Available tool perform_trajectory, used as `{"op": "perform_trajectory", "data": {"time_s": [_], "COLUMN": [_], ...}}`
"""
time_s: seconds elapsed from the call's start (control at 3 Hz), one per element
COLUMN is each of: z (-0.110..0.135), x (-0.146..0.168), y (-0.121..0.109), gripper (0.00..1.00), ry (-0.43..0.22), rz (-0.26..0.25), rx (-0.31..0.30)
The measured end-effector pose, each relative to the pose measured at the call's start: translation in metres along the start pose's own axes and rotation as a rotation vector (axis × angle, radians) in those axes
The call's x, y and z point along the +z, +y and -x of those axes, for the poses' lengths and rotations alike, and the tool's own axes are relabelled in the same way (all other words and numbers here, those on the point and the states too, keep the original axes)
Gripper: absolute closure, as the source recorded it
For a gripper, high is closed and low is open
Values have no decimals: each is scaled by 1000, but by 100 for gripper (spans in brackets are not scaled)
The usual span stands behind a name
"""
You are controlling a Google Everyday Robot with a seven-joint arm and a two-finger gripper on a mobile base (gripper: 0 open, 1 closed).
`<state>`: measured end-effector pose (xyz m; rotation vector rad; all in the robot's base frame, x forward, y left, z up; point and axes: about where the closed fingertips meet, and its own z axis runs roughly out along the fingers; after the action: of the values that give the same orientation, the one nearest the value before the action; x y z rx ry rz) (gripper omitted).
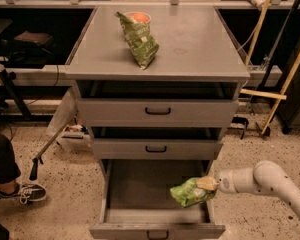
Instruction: Pick green rice chip bag from bottom drawer and place on counter
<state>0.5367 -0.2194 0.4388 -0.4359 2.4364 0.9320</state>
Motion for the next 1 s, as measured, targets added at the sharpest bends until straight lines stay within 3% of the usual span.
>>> {"op": "perform_trajectory", "data": {"time_s": [0.33, 0.67, 1.0], "z": [20, 99, 180], "x": [-12, -27, -56], "y": [80, 156, 205], "gripper": [100, 100, 100], "ry": [9, -106, -274], "rz": [62, 48, -44], "rx": [-279, -489, -498]}}
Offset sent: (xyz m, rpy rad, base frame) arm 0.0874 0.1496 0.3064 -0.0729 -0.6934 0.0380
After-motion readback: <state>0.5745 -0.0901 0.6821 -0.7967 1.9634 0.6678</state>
